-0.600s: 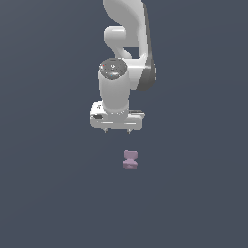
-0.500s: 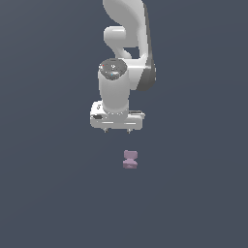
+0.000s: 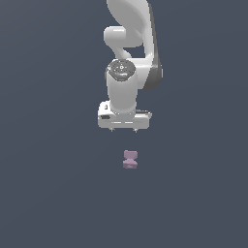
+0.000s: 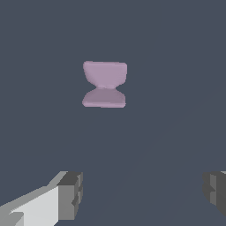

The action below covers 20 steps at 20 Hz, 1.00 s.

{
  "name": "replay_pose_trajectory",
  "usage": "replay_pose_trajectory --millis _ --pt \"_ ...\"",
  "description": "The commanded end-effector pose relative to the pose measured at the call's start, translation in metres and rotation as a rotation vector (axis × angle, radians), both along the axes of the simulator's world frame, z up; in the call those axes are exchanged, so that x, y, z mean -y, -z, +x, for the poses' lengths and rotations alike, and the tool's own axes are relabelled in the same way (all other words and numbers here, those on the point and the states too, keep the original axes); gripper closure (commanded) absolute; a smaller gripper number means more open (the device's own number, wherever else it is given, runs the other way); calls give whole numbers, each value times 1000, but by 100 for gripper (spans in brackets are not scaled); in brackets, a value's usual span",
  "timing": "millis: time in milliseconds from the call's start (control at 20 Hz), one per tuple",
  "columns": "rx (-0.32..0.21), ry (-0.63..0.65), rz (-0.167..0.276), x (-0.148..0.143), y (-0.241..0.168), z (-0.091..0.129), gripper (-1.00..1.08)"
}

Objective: Pick up the object and move it to a goal position.

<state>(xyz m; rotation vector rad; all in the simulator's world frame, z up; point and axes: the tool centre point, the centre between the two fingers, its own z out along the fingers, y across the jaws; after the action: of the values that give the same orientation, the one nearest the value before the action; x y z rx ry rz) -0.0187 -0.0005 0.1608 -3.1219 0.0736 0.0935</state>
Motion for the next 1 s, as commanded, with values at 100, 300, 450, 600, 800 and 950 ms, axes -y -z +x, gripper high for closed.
replay_pose_trajectory --millis 100,300,450,600,800,950 --pt "1 3 0 0 1 2 -92" --pt "6 6 -2 -3 6 10 -92" --pt "12 10 -5 -5 13 19 -92" --pt "20 15 -8 -9 22 32 -92" --pt "34 24 -13 -17 38 52 -92" --pt "44 30 -16 -22 50 64 -92"
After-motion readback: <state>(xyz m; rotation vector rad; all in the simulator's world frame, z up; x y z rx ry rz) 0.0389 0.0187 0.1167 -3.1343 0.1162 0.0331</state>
